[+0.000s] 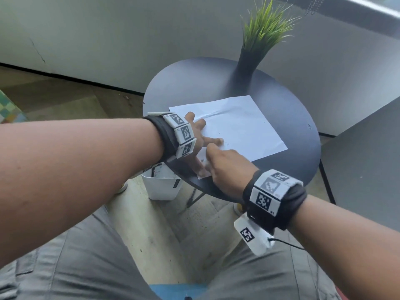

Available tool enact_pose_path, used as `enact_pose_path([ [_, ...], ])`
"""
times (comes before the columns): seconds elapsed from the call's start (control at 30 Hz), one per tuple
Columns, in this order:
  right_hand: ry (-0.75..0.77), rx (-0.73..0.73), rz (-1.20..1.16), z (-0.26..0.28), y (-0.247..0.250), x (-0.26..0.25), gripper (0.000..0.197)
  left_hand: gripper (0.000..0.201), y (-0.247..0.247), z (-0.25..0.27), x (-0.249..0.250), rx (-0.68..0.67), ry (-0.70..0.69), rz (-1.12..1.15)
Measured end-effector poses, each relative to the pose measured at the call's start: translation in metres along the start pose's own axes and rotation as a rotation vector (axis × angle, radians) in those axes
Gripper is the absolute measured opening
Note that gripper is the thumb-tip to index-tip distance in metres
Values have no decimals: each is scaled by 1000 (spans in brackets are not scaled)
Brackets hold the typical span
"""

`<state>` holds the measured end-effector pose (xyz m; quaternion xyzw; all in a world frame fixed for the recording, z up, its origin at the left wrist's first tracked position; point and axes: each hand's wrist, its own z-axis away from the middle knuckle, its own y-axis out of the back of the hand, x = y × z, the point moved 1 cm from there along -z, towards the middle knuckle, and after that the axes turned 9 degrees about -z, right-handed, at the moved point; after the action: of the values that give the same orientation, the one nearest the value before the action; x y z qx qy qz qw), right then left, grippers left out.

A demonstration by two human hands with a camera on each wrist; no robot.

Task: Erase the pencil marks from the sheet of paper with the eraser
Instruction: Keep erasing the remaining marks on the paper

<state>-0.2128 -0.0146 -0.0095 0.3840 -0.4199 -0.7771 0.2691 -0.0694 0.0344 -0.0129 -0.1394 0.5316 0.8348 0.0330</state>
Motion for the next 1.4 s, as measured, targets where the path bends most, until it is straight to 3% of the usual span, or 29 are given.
enact_pose_path([
  [0.17,-102,143,-57,-24,22,22,22,102,2,1,0,-25,-1,1],
  [0.27,52,-10,33,-9,3,6,18,102,1,1,-1,-22,-14,-7],
  [0.43,-69,110,-47,-9,24,34,23,108,2,0,-1,-43,-7,-8],
  [0.57,99,-21,22,8,0,16,22,106,2,-1,0,-65,-7,-19],
  [0.7,-121,128,-56,-8,25,39,24,106,3,2,0,-64,-16,-21],
  [0.83,50,-40,-8,9,1,9,19,106,4,3,-1,-52,-22,-16],
  [1.0,-286,209,-218,-7,43,89,20,98,-4,16,-2,7,15,21],
  [1.13,-450,266,-586,0,59,135,18,87,-16,32,0,61,35,70],
  [1.2,-485,286,-414,3,65,139,27,86,-19,42,4,66,40,118],
  [1.3,-323,256,-164,10,51,111,39,84,-22,54,11,39,61,218],
  [1.4,-126,82,-45,24,15,64,43,64,-17,67,5,96,178,567],
])
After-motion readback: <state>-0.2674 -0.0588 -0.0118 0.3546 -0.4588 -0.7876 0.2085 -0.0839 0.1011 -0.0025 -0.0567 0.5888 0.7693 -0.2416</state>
